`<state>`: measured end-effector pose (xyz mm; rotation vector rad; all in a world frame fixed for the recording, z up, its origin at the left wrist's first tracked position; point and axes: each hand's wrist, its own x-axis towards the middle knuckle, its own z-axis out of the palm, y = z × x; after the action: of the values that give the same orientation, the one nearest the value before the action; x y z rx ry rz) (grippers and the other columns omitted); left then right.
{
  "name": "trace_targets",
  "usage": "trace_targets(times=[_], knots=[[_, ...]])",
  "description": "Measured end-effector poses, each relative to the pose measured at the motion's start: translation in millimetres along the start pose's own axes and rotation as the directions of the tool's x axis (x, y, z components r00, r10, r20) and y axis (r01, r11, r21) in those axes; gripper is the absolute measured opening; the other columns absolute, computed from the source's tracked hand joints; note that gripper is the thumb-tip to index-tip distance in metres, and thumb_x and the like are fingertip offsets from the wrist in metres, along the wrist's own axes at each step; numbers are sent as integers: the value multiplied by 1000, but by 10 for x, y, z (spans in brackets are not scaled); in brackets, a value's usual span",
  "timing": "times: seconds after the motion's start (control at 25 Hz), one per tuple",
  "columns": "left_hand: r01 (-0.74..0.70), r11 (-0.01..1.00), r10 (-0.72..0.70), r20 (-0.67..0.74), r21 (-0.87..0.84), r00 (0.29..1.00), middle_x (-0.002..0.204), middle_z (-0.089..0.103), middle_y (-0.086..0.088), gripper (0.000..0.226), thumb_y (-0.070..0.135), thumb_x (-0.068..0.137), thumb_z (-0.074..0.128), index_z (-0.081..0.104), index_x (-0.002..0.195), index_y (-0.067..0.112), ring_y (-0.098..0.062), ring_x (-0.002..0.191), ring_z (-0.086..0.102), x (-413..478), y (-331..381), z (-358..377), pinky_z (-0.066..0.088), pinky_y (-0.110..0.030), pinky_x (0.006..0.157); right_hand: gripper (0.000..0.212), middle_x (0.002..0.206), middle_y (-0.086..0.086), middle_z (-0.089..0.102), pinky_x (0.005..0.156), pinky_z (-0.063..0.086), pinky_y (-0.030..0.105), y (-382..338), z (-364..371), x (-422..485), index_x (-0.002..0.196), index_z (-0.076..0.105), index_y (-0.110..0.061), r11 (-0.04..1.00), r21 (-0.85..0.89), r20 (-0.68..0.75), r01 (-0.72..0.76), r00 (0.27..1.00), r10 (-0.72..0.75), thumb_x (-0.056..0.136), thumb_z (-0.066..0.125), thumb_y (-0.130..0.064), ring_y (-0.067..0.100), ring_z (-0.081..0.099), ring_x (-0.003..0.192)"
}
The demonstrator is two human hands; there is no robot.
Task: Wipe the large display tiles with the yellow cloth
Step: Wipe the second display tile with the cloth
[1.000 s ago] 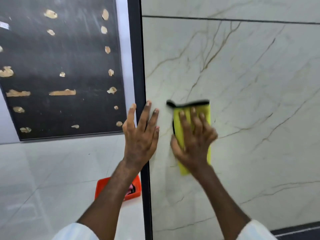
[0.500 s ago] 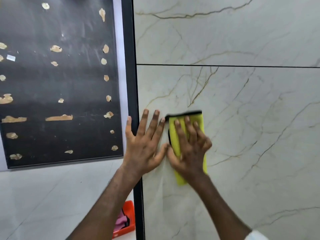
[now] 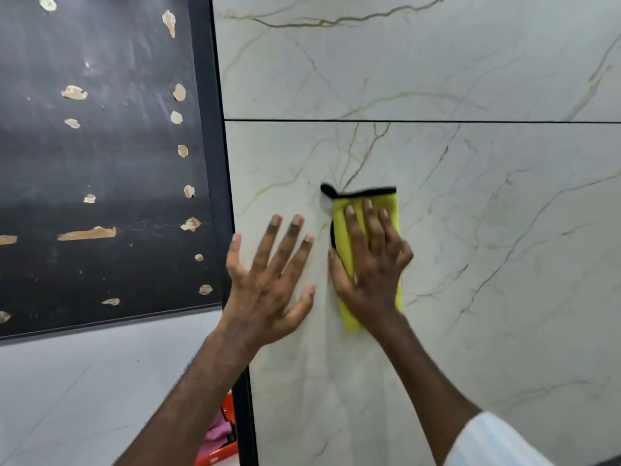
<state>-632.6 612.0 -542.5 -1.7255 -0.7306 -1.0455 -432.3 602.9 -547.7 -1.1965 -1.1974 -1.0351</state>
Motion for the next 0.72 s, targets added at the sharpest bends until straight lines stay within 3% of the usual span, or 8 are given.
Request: trace_targets(times=[0.12,0.32,0.4,0.56,0.72], knots=[[-109,994,110,62,-25,992,175,18,-10,80,55,94,52,37,163,17,-32,161,17,-44,232,87,15,-69,120,76,168,4,32,99,37,60,148,-78,-326,158,42,-25,999,-9,80,44,996,-44,88,60,-49,28,31,151],[-191,982,190,107,4,976,174,19,-13,87,60,94,51,30,165,13,-40,160,16,-177,209,341,10,-74,122,78,169,1,29,102,35,53,168,-141,1095,161,36,-29,998,61,66,17,998,-21,88,57,-51,25,27,149],[-190,982,189,92,6,978,173,20,-14,87,61,95,50,30,165,13,-42,160,18,-203,244,361,10,-74,122,78,169,1,29,102,34,50,233,-123,1193,161,36,-28,998,46,53,39,998,-41,89,57,-51,25,27,151],[-204,979,201,88,27,976,173,22,-15,86,60,96,51,32,164,11,-43,159,19,-157,215,356,9,-75,121,73,167,8,33,104,35,56,345,-51,-5,159,41,-21,998,-38,22,41,999,-40,93,59,-49,30,31,152],[-81,993,85,44,-84,995,172,26,-12,72,51,99,51,41,161,16,-35,159,24,-454,494,159,11,-70,119,73,164,11,32,104,35,61,353,-67,-1753,158,36,-21,997,-72,171,-22,985,34,94,55,-51,34,31,148]])
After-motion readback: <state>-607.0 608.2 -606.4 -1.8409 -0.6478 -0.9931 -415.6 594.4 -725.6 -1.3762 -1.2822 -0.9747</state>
